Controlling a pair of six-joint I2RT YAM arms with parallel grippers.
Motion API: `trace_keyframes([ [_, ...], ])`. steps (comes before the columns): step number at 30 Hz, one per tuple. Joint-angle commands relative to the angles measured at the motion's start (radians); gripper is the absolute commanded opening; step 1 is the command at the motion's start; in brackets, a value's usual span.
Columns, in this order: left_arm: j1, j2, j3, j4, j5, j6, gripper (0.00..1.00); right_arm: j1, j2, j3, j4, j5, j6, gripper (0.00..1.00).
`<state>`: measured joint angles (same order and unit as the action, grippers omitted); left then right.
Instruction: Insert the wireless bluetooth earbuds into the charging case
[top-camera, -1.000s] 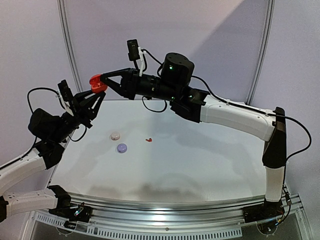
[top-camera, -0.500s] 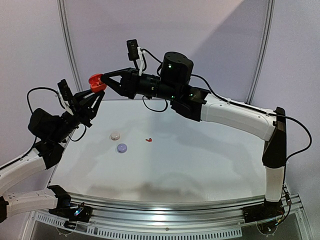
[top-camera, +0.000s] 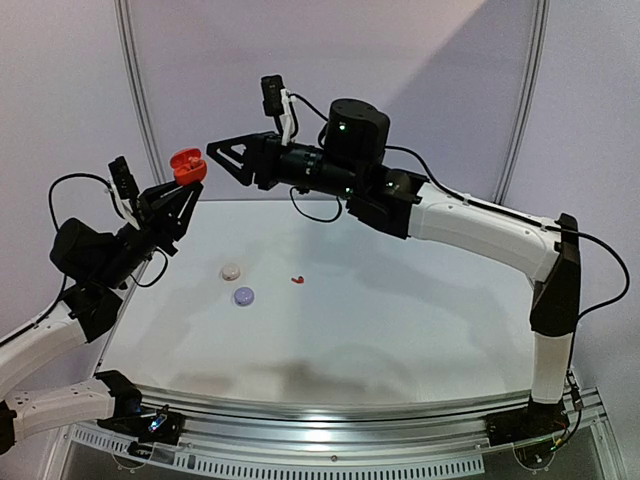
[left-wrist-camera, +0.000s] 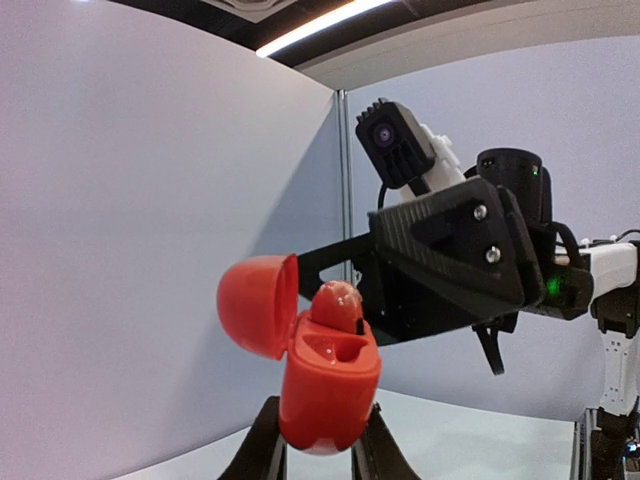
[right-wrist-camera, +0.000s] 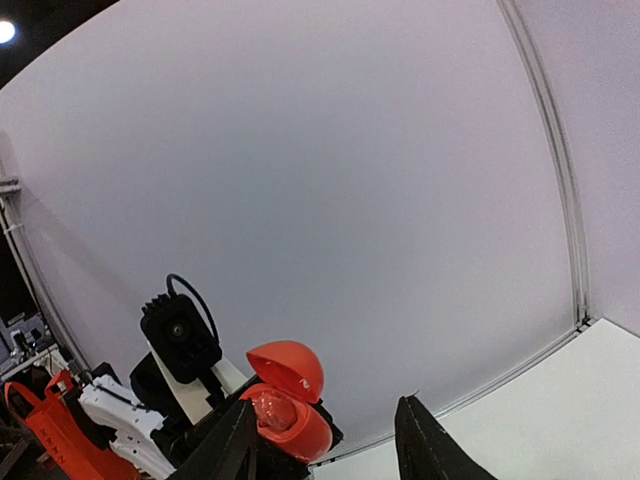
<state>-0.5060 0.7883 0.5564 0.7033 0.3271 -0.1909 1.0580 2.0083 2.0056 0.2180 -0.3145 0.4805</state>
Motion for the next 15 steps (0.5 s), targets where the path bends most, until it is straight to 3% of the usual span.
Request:
trace_keyframes([
  [1, 0.022, -0.016, -0.024, -0.031, -0.023, -0.029, 0.00, -0.039, -0.109, 0.013, -0.070, 0.139, 0.048, 0.50],
  [10, 0.041, -0.020, -0.038, -0.030, -0.042, -0.025, 0.00, -0.102, -0.093, 0.006, -0.426, 0.517, 0.135, 0.55],
  [15, 0.051, -0.017, -0.040, -0.030, -0.041, -0.023, 0.00, -0.159, 0.034, 0.063, -0.635, 0.477, 0.184, 0.53],
])
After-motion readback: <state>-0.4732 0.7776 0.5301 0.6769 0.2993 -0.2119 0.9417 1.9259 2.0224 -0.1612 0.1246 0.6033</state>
